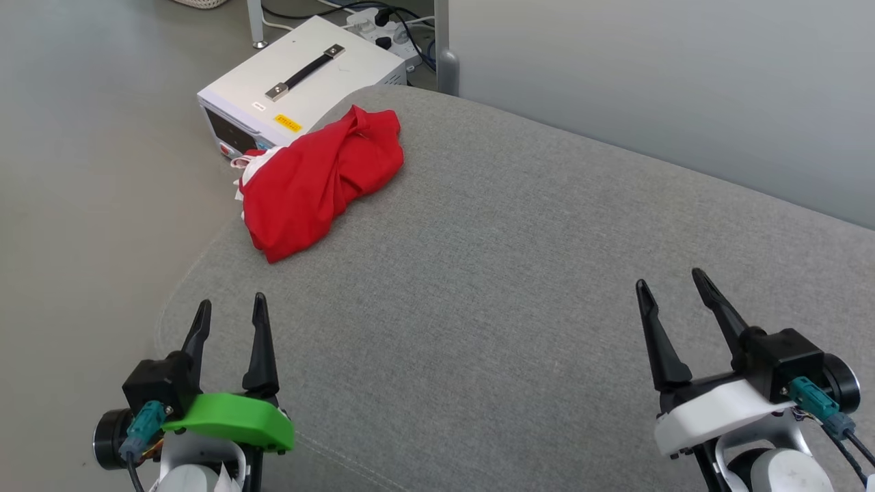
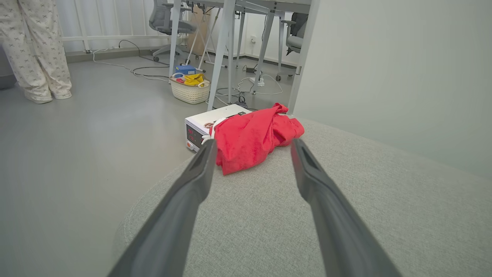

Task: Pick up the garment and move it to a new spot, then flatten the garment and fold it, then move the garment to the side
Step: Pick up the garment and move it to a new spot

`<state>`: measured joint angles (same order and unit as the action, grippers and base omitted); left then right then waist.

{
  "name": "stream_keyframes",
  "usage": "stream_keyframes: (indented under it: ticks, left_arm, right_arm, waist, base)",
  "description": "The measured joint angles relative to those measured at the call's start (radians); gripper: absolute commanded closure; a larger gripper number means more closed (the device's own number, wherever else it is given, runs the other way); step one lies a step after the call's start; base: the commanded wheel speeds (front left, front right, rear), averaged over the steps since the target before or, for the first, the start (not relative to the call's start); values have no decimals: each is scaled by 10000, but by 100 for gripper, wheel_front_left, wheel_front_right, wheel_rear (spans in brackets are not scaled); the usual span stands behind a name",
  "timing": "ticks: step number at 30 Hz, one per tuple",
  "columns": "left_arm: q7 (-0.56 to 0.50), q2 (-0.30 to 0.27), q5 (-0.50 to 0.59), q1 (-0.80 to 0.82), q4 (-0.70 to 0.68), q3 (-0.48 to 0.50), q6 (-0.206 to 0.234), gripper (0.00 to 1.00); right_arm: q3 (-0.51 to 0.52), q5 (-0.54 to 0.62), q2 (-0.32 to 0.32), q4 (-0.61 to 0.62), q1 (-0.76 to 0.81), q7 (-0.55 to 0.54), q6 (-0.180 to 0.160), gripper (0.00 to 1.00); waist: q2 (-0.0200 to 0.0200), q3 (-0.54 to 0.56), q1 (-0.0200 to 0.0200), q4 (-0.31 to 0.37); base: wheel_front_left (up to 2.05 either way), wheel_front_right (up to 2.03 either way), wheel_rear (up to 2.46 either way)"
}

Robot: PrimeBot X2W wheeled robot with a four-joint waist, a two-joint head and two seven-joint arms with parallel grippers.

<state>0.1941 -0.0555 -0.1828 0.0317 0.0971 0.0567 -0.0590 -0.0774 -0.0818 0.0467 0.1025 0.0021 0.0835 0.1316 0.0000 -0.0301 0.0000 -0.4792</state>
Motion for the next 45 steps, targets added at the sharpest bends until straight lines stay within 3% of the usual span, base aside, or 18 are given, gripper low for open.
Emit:
stream_keyframes:
  ticks: [9,16,24,29,38,45]
  left_arm:
    - [198,-6,-368,1077,612,173,-50,0]
    - [326,-359,-871,2957,2320,435,-382,0]
    - [-341,-1910,-2167,5670,5024,564,-600,0]
    - [-1471,-3173,-3561,7301,6264,33,-667,0]
    - [-4027,-5047,-5975,8594,6686,-1181,-688,0]
    - [-5745,-5962,-7265,8836,6744,-1814,-688,0]
  right_arm:
    - [-148,90,228,683,-618,-466,0,0]
    - [-203,109,614,1358,-1427,-941,0,0]
    - [-84,267,855,2157,-2415,-1145,-2,0]
    - [59,370,874,2525,-2795,-1145,-2,0]
    - [71,441,926,2989,-3272,-1141,-2,0]
    - [69,451,876,3149,-3336,-1131,-2,0]
  waist:
    - [0,-754,0,-2]
    - [0,-1807,0,199]
    - [0,-3347,2,613]
    - [0,-4383,3,950]
    - [0,-5788,3,1662]
    - [0,-6498,2,2308]
  base:
    - [0,0,0]
    - [0,0,0]
    - [0,0,0]
    - [0,0,0]
    - [0,0,0]
    - [0,0,0]
